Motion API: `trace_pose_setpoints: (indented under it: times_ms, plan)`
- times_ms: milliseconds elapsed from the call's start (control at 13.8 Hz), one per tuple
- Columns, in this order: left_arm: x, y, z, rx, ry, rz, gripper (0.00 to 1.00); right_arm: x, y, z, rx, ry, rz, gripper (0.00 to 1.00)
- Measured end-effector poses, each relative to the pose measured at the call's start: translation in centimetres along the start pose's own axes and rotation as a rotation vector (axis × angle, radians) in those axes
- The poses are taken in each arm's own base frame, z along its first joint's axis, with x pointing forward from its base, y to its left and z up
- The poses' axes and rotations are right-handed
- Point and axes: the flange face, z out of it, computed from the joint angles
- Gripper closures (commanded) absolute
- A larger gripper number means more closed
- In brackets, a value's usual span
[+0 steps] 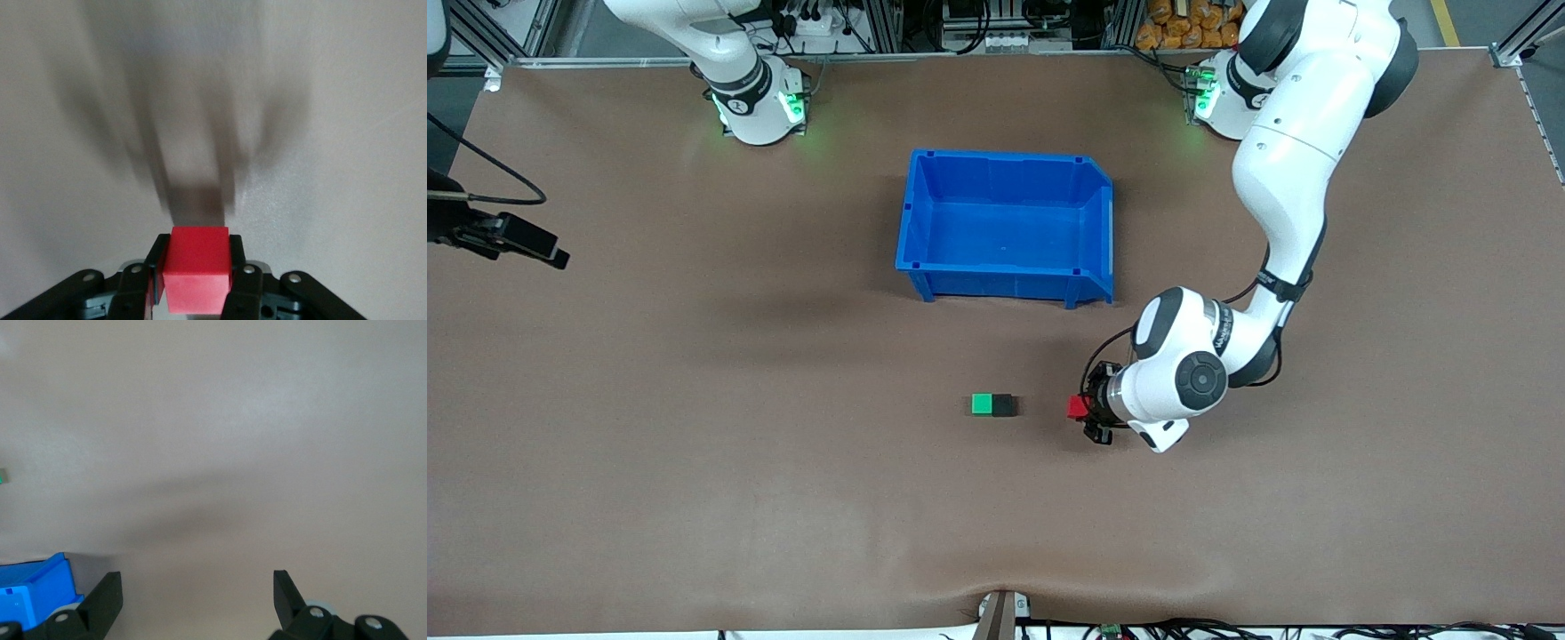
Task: Attach green and red cubes to black cube
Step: 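Carry the red cube with the left gripper to the black cube, then lower the red cube against the black cube's other side with the left gripper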
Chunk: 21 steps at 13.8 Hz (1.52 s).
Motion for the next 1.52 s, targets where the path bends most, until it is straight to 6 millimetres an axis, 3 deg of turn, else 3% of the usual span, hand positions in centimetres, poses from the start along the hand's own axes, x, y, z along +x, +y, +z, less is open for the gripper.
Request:
trace_pose_setpoints:
  times_ms: [145, 289, 579, 1085, 1374, 1519]
  plan:
    - [-1.0, -0.3, 1.3, -0.012, -0.005, -0.009, 1.0, 0.0, 0.0, -1.5, -0.005, 0.024, -0.002, 0.0]
    - [-1.9, -0.5, 2.0, -0.027, -0.01, -0.012, 1.0, -0.1, -0.1, -1.9, -0.005, 0.021, -0.003, 0.0]
    - [-2.6, -0.4, 2.3, -0.063, -0.022, -0.033, 1.0, -0.5, -0.8, -1.6, -0.008, -0.009, -0.017, 0.0]
    - [-4.6, -1.2, 2.9, -0.069, -0.028, -0.062, 1.0, -0.7, -3.2, -3.0, -0.006, 0.021, -0.058, 0.0]
    - [-5.2, -1.3, 3.2, -0.094, -0.037, -0.059, 1.0, -0.5, -1.4, -3.2, -0.006, 0.019, -0.022, 0.0]
    - [-5.8, -1.5, 3.7, -0.106, -0.043, -0.051, 1.0, -0.5, -1.7, -3.1, -0.005, 0.015, -0.026, 0.0]
